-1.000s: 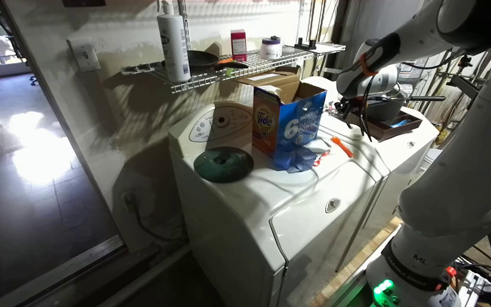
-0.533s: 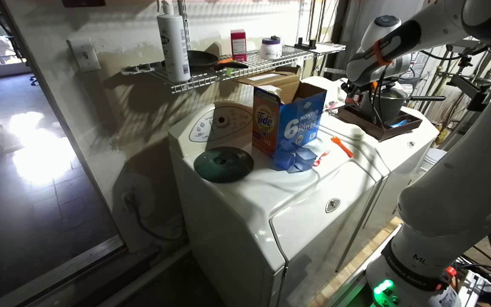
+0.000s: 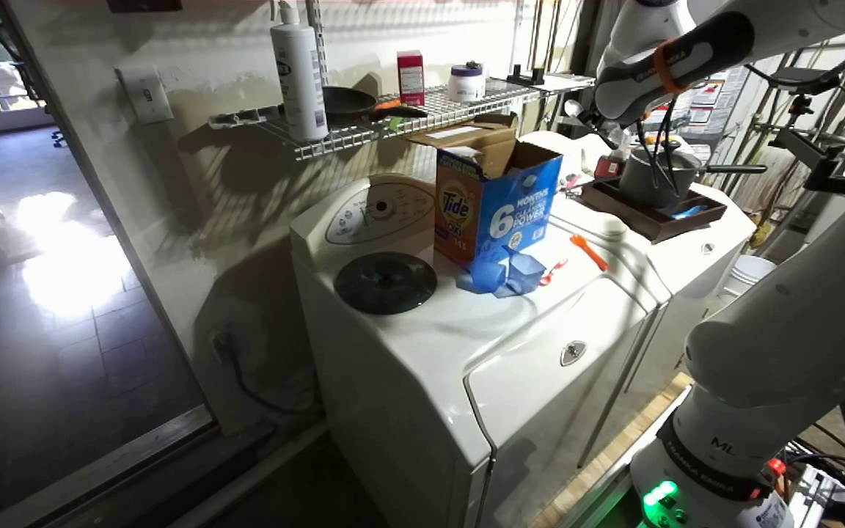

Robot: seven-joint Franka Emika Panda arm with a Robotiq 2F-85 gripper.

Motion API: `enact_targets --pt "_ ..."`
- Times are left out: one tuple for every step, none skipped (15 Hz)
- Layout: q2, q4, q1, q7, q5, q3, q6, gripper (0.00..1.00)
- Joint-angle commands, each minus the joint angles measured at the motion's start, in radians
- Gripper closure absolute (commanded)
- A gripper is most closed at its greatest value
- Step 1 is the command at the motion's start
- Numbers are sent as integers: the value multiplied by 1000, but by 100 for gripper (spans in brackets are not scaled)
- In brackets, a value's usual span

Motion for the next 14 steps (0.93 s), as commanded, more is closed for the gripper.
enact_targets --pt "-8 2 -7 -9 6 15 -13 93" --pt "-13 2 -6 -11 6 18 -19 93" --pt "-13 2 -6 -13 6 18 -19 93" --pt "-13 1 -7 -14 6 17 -20 93" --pt "-13 1 -7 -14 6 17 -20 93" --pt "-13 1 -7 -15 6 17 -20 98" --pt "-28 7 -18 -44 -65 28 -49 98" --pt "-38 3 -14 -59 -74 25 -8 98" --pt "-48 5 -15 -76 -108 26 12 98" --pt "-59 4 -8 -111 -125 26 29 98" --pt "-71 -1 2 -143 -133 28 38 98" --pt "-79 2 8 -172 -143 32 50 98" --pt "-90 -2 21 -215 -139 35 57 98" --pt "-102 -11 34 -257 -132 38 64 98"
